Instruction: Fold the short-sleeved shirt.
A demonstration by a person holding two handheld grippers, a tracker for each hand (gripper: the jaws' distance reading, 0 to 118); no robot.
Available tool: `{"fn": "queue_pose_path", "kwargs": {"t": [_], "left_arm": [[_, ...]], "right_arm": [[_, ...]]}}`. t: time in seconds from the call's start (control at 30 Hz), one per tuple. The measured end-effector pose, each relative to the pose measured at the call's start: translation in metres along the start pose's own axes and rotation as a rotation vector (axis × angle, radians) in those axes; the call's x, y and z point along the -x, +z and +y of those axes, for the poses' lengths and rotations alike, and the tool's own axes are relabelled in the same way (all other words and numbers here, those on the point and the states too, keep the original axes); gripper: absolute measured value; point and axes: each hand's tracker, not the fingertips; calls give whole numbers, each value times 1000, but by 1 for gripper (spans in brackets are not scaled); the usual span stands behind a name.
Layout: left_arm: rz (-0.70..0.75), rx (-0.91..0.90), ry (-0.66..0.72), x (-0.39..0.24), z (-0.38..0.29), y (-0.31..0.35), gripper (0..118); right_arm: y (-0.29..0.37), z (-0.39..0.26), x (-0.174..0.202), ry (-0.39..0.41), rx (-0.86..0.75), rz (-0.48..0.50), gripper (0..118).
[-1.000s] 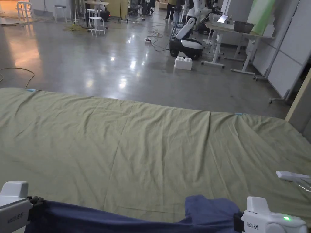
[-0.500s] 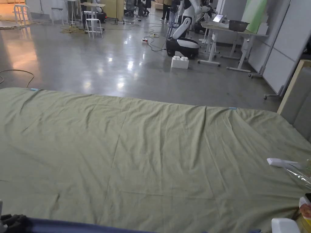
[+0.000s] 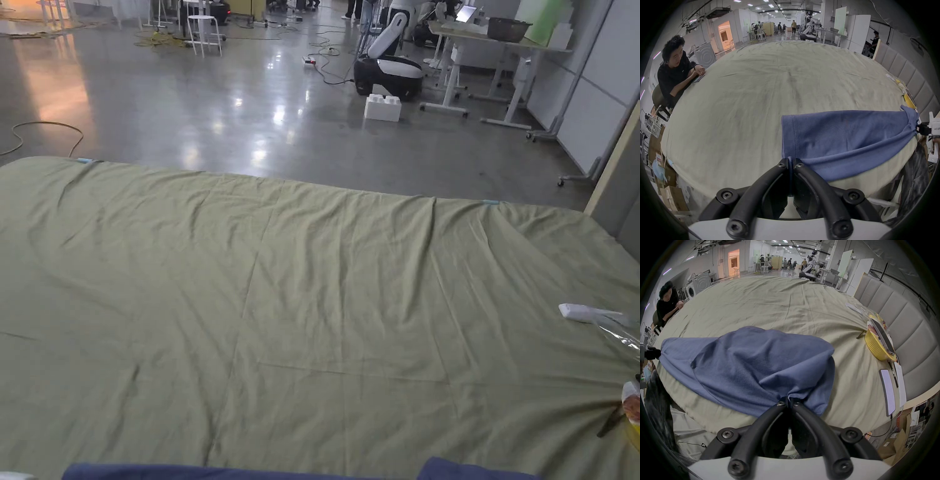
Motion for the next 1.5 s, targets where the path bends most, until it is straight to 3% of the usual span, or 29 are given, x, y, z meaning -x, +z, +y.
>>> {"fn": "queue_pose_path", "kwargs": {"t": [0.1,0.23,0.4,0.53,0.73,0.87,0.93,1.03,1.1,1.37,1.5], "left_arm": [[17,-21,-2,6,-2,-13,11],[60,-105,-14,7,10,2,61],[44,-304,53,-1,48,35,62],[54,-486,57,-29,84,54,62],[112,-709,48,-80,122,80,61],[94,-792,36,-103,136,92,57],[99,-824,16,-115,140,96,42],[108,-838,14,-129,145,98,8],[101,-858,28,-131,145,100,4],[61,-836,66,-122,140,99,2],[-22,-712,115,-85,133,88,2]], "right_arm": [[1,0,4,6,-20,-10,9],[33,15,2,-31,-82,-89,71],[79,56,3,-123,-353,-151,79],[88,92,17,-189,-546,-143,80],[97,132,54,-249,-800,-146,74],[105,147,73,-247,-891,-132,36],[111,156,82,-198,-949,-133,17],[113,162,92,-205,-956,-130,4],[117,166,99,-143,-1002,-160,3],[114,168,104,-155,-982,-152,1],[110,168,101,-130,-962,-135,1]]}}
